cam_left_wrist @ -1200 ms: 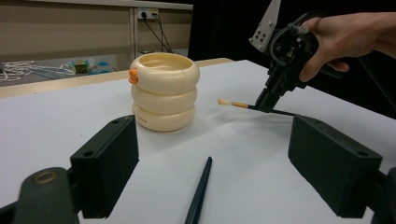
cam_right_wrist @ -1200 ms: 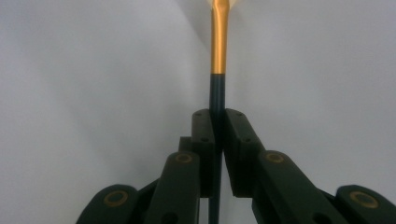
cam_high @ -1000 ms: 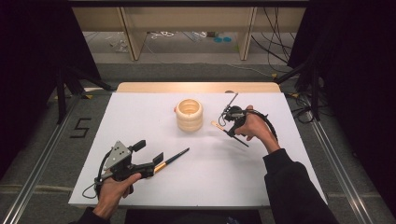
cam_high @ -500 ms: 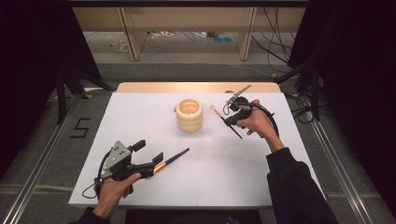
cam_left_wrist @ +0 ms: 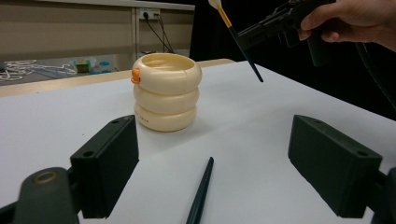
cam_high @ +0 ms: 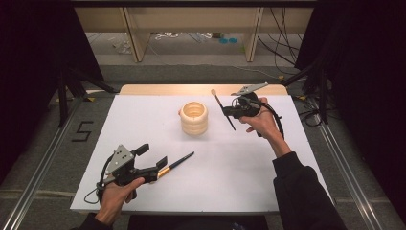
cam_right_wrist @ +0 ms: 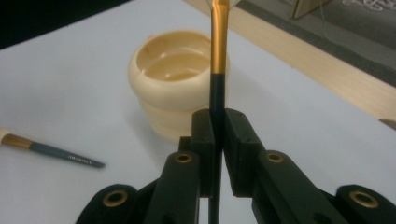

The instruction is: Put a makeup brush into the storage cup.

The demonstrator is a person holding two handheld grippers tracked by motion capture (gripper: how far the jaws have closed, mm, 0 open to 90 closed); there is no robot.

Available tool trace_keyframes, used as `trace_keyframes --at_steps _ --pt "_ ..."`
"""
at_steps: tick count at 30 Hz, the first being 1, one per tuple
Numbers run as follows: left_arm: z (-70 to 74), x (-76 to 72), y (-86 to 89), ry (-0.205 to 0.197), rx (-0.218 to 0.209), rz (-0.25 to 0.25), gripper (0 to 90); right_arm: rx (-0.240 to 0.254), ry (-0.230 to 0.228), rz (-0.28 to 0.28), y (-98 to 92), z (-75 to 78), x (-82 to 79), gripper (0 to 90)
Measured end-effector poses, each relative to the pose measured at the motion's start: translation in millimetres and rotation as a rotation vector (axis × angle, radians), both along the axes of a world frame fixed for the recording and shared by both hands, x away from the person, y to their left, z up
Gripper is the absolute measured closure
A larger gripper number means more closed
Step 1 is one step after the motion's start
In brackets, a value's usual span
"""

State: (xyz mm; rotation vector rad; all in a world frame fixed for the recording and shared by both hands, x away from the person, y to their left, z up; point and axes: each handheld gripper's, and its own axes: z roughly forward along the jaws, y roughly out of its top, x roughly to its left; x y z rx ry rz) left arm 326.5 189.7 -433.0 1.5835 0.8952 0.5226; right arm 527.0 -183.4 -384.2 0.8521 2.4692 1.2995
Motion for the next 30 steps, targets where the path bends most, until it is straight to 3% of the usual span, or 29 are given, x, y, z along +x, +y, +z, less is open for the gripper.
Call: trace_keyframes --at_steps 6,9,10,17,21,22,24,30 --pt "0.0 0.0 -0.2 0.000 -0.001 -0.001 15.8 0.066 -0.077 0.001 6.8 4.4 -1.9 83.1" --pt "-0.2 0.0 -0.3 -0.001 -0.002 0.001 15.8 0.093 -0.085 -0.010 7.4 6.5 -2.5 83.1" --pt "0.1 -0.2 0.1 0.004 0.003 0.001 15.8 0.140 -0.090 -0.016 8.3 6.6 -1.5 83.1" --pt "-0.2 0.3 0.0 0.003 0.003 0.002 15.8 0.187 -0.142 -0.035 14.4 11.6 2.4 83.0" --pt "-0.6 0.6 0.2 0.000 -0.002 0.001 15.8 0.211 -0.142 -0.035 21.6 14.7 3.4 83.1" --pt "-0.5 0.3 0.3 0.002 -0.003 0.004 15.8 0.244 -0.137 -0.028 25.8 14.1 6.1 83.1" --pt "-0.3 0.1 0.6 0.001 -0.005 0.003 15.8 0.260 -0.134 -0.036 28.8 12.3 9.4 83.1" --pt "-0.2 0.3 0.4 0.001 -0.004 0.002 15.8 0.289 -0.145 -0.056 30.9 9.3 14.5 83.1"
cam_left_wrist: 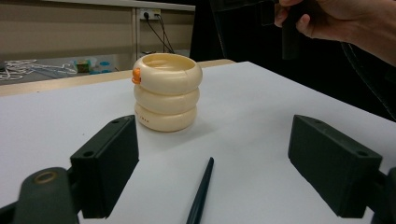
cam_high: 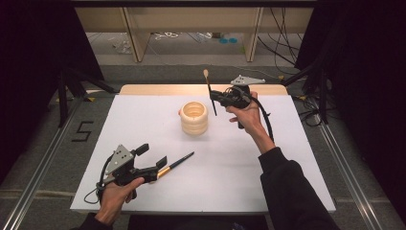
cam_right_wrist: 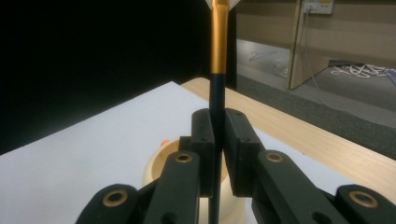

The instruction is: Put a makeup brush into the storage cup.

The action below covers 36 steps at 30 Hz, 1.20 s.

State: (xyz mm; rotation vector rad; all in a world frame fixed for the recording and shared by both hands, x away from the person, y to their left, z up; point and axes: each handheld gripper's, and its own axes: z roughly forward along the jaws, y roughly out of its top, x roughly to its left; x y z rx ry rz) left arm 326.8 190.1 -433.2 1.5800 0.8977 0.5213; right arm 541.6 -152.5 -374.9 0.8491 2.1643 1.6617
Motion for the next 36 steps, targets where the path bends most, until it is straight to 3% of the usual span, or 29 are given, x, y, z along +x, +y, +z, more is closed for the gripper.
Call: trace_keyframes --at_steps 9,11,12,23,36 --pt "-0.1 0.4 -0.9 -0.001 0.002 -0.004 15.8 0.063 -0.008 -0.022 0.1 -0.6 5.4 83.1" --pt "0.0 0.4 -0.8 -0.002 0.002 -0.004 15.8 0.042 -0.031 -0.024 3.6 1.4 6.4 83.1" --pt "0.0 0.3 -0.7 -0.002 0.001 -0.003 15.8 0.062 -0.051 -0.018 7.3 3.8 7.5 83.1" --pt "0.2 0.2 -0.6 -0.002 0.001 -0.004 15.8 0.106 -0.006 -0.006 27.2 -5.5 13.8 83.1" --pt "0.3 0.5 -1.5 -0.002 0.000 -0.007 15.8 0.148 -0.008 -0.007 38.9 -18.3 19.2 83.1"
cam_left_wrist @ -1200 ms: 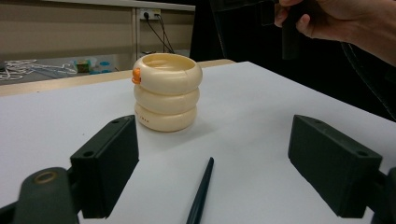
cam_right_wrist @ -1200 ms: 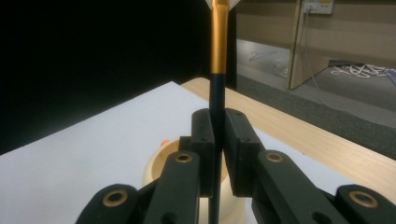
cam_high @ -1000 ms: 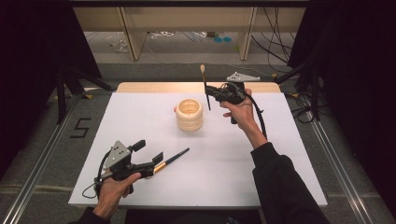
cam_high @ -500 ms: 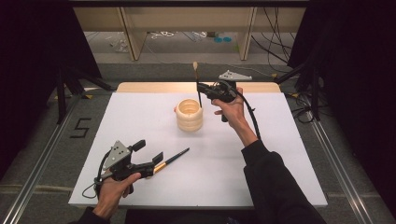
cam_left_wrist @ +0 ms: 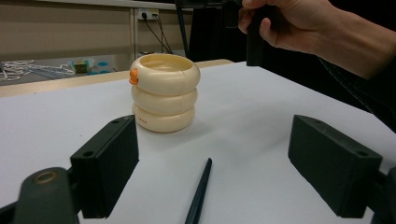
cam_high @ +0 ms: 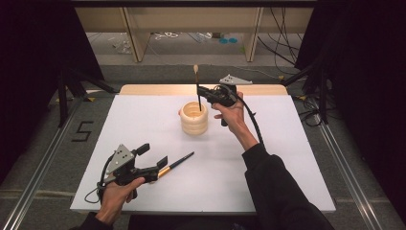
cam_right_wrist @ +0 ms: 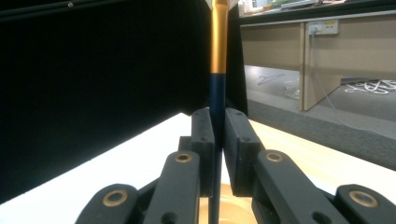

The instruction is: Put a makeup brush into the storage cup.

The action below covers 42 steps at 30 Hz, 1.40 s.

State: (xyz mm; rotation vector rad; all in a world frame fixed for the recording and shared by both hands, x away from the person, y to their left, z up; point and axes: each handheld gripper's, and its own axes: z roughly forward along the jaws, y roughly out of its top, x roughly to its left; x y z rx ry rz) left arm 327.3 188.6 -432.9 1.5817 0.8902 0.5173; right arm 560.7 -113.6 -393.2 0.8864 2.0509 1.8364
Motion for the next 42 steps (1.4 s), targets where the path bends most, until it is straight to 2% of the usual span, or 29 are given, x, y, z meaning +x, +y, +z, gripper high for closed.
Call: trace_keyframes --at_steps 2,3,6,8,13,14,17,22,24,25,26,27,28,33,34,35,41,42 --pt "0.0 0.0 0.0 0.000 0.000 0.000 15.8 -0.007 -0.007 0.004 0.7 -0.5 0.3 83.1" --pt "0.0 0.0 0.1 0.000 0.000 0.000 15.8 -0.007 0.006 0.006 1.9 -1.6 0.1 83.1" --pt "0.0 -0.1 0.4 -0.001 0.000 -0.001 15.8 -0.013 -0.010 0.006 4.6 -5.2 1.2 83.1" --pt "0.0 -0.1 0.6 -0.001 0.000 -0.001 15.8 -0.007 0.006 0.010 7.0 -8.3 1.0 83.0" --pt "0.1 -0.2 0.5 -0.001 0.001 -0.001 15.8 -0.008 0.008 0.004 8.6 -11.3 1.2 83.0" --pt "0.1 -0.2 0.5 0.000 0.000 -0.001 15.8 -0.024 0.008 0.004 8.2 -12.3 1.4 83.0" --pt "0.1 -0.3 0.6 0.000 0.001 -0.001 15.8 -0.028 0.018 0.001 8.4 -14.6 1.3 83.0" --pt "0.0 -0.3 0.5 0.000 0.001 -0.002 15.8 -0.015 0.024 0.003 11.0 -19.2 1.4 83.0" --pt "0.0 -0.4 0.6 0.000 0.001 -0.002 15.8 -0.032 0.008 -0.003 11.2 -20.1 2.0 83.0" --pt "-0.1 -0.4 0.7 0.000 0.001 -0.001 15.8 -0.020 0.016 0.003 13.1 -22.3 1.5 83.0" --pt "0.0 -0.5 0.8 0.001 0.001 -0.001 15.8 -0.038 0.021 0.008 12.7 -22.8 1.0 83.0" --pt "-0.1 -0.5 1.0 0.000 0.001 0.000 15.8 -0.032 0.004 0.010 13.7 -24.5 1.7 83.0" --pt "-0.1 -0.5 1.0 0.001 0.000 0.000 15.8 -0.045 0.023 0.011 14.1 -25.3 0.6 83.0" --pt "0.0 -0.8 1.1 0.001 0.000 0.001 15.8 -0.046 0.031 0.014 15.2 -29.9 1.0 83.0" --pt "0.0 -0.9 1.1 0.001 0.000 0.002 15.8 -0.042 0.020 0.012 16.0 -31.0 1.3 83.0" --pt "0.0 -0.9 1.2 0.001 -0.001 0.002 15.8 -0.052 0.036 0.015 15.5 -31.1 0.6 83.0" --pt "0.0 -1.1 1.2 0.002 -0.002 0.004 15.8 -0.048 0.035 0.017 15.7 -34.4 1.1 82.9" --pt "0.0 -1.1 1.2 0.002 -0.002 0.003 15.8 -0.056 0.048 0.015 15.2 -34.3 0.3 82.8"
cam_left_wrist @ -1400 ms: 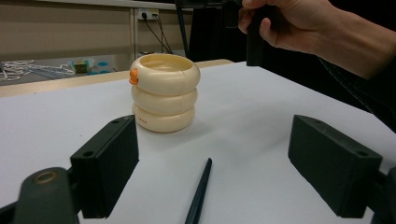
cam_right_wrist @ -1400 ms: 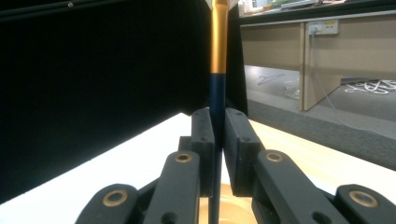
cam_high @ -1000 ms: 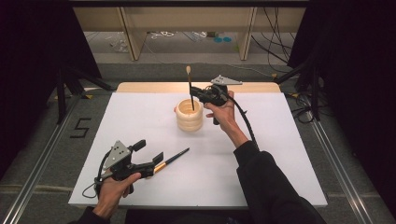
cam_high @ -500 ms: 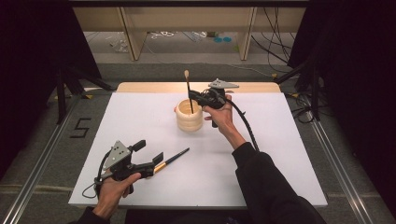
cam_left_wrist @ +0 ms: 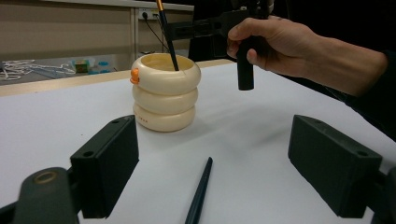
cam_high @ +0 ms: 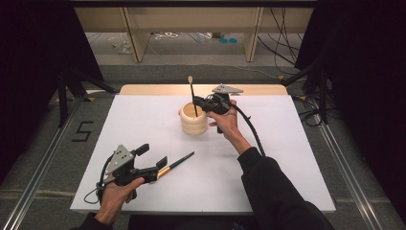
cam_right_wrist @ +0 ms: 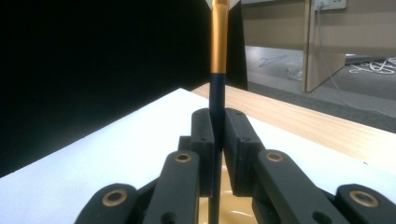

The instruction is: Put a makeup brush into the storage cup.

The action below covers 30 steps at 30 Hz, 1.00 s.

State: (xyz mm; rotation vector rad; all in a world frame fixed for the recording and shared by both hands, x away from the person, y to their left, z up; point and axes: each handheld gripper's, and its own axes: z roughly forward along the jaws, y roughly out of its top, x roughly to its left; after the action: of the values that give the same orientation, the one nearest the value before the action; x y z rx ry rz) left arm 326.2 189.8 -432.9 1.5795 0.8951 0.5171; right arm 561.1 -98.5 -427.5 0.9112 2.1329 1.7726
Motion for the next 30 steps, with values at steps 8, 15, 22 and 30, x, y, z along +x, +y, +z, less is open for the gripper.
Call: trace_keyframes --at_steps 8,15,22,30 --pt "-0.1 0.0 -0.2 0.003 0.001 -0.002 15.8 -0.024 0.030 -0.056 -0.8 0.9 0.1 47.2" --pt "0.1 0.1 0.2 0.000 0.001 -0.004 15.8 -0.060 0.027 -0.097 -8.6 8.7 -3.3 31.0" --pt "0.2 0.1 0.2 -0.001 0.003 -0.003 15.8 -0.094 0.007 -0.115 -11.8 19.3 -14.4 22.9" --pt "0.0 -0.2 0.2 0.001 0.003 -0.002 15.8 -0.134 -0.041 -0.106 -19.2 28.4 -30.5 19.8"
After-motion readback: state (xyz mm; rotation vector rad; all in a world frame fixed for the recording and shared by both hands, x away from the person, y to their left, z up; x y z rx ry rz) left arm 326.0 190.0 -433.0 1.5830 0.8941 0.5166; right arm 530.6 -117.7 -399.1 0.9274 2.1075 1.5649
